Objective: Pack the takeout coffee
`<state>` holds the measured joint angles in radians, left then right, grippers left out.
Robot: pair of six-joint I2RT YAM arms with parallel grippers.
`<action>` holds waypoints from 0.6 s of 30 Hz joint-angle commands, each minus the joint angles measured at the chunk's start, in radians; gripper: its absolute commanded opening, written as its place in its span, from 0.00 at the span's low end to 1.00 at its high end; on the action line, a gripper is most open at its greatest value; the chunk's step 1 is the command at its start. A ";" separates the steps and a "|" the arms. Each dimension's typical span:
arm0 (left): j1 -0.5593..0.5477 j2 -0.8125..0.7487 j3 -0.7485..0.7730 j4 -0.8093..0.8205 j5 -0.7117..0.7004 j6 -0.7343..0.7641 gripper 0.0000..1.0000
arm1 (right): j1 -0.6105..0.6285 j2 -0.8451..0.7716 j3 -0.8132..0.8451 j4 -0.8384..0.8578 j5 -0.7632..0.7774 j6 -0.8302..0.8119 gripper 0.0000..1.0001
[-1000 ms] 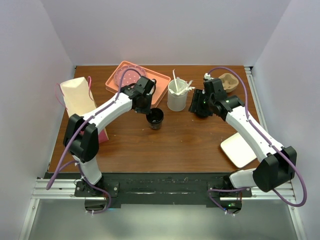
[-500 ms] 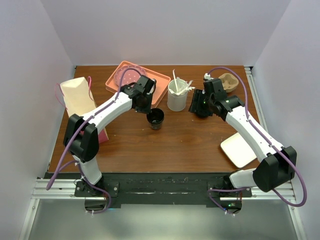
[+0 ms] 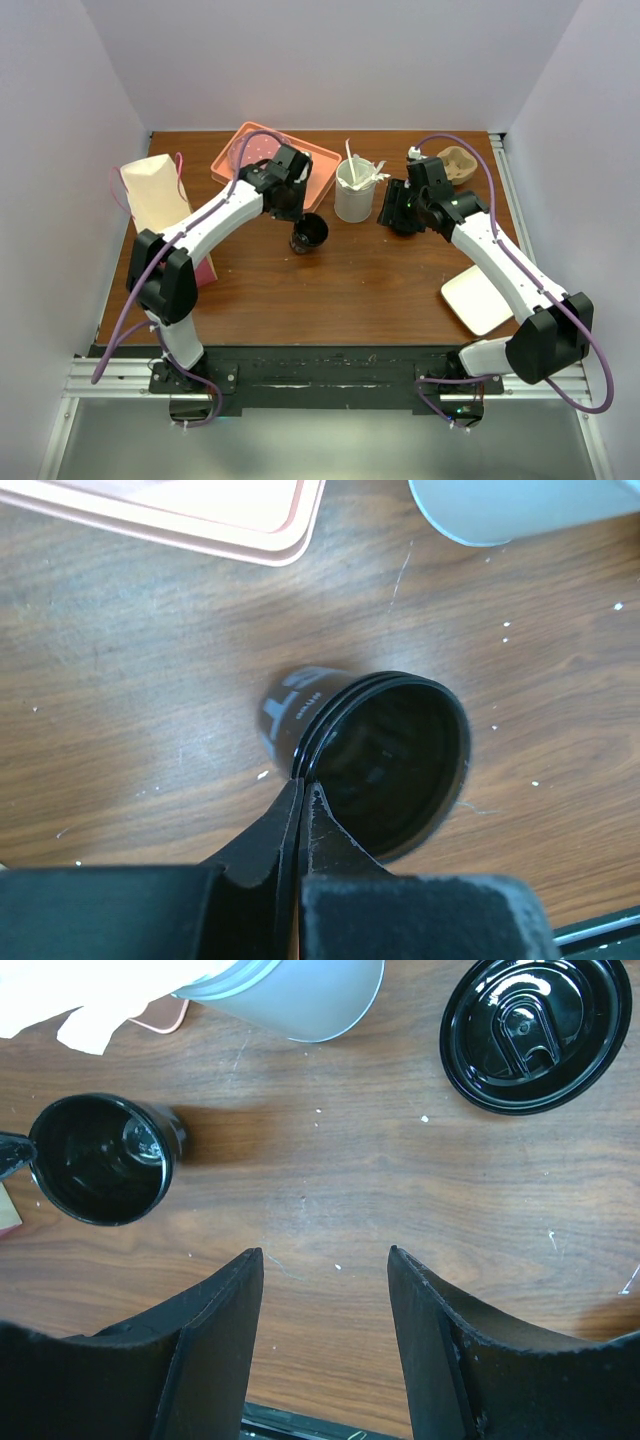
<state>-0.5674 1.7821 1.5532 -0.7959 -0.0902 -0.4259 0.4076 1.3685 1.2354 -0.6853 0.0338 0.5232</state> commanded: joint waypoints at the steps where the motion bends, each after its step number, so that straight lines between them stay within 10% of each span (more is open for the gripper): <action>1: 0.020 -0.013 0.030 -0.017 0.032 -0.019 0.00 | 0.007 -0.006 0.015 0.001 -0.012 -0.003 0.57; 18: 0.159 -0.061 -0.087 0.087 0.355 -0.074 0.00 | 0.013 -0.012 0.012 0.010 -0.025 0.003 0.57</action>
<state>-0.4259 1.7710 1.4902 -0.7574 0.1188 -0.4709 0.4126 1.3685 1.2354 -0.6872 0.0322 0.5232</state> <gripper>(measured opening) 0.015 0.568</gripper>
